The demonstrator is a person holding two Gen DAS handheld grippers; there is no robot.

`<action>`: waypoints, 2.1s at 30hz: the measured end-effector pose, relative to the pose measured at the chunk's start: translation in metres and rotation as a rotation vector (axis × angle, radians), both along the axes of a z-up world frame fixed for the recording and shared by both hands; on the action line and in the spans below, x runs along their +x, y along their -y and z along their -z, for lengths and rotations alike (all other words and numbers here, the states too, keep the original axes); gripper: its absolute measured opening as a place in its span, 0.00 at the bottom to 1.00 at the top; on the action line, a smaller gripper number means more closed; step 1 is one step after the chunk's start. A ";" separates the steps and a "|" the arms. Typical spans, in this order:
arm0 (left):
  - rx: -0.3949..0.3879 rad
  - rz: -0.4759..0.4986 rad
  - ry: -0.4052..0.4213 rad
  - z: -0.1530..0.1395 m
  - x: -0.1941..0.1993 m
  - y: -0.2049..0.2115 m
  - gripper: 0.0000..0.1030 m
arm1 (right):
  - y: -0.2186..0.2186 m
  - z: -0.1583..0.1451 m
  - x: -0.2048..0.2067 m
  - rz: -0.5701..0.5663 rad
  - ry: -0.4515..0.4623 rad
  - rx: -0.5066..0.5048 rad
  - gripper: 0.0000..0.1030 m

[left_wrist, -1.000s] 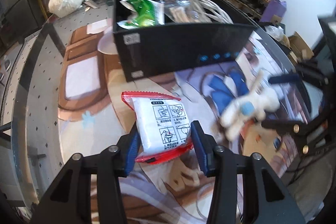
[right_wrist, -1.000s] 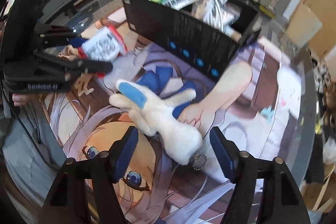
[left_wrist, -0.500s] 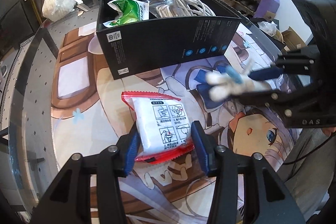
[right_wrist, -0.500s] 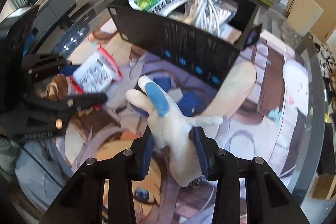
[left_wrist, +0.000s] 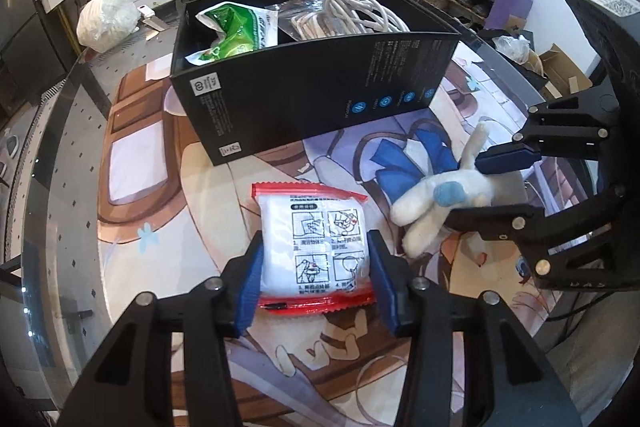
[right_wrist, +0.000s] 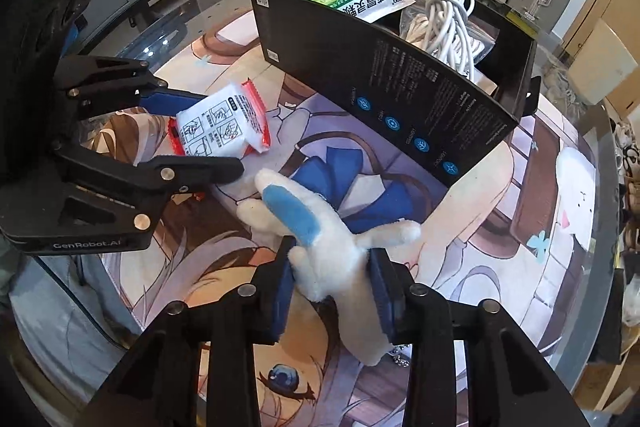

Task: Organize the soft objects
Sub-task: 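Lift the white-red packet and plush toy and carry both over the black box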

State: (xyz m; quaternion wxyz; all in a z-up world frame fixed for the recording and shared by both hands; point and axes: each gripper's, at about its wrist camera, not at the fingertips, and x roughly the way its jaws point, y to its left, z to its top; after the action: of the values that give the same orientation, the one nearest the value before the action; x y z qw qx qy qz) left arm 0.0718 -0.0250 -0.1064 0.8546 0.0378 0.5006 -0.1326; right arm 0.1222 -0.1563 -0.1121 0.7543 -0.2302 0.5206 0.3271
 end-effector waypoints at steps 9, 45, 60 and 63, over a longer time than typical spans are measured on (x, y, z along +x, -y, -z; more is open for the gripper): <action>-0.016 0.001 0.064 -0.014 -0.006 -0.001 0.44 | 0.006 -0.013 -0.003 0.038 0.029 0.055 0.32; -0.164 -0.097 0.666 -0.120 -0.032 -0.039 0.45 | 0.030 -0.128 -0.045 0.172 0.576 0.593 0.32; -0.174 -0.174 0.766 -0.135 0.026 -0.052 0.45 | 0.015 -0.155 0.005 0.210 0.645 0.659 0.33; -0.178 -0.178 0.769 -0.134 0.027 -0.052 0.45 | 0.016 -0.153 0.014 0.229 0.636 0.658 0.33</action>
State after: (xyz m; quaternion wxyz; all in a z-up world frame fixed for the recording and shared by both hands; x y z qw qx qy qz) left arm 0.0987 0.0266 0.0276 0.9876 -0.0332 0.1324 -0.0771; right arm 0.1361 -0.1721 0.0413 0.9405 -0.0088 0.1543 0.3026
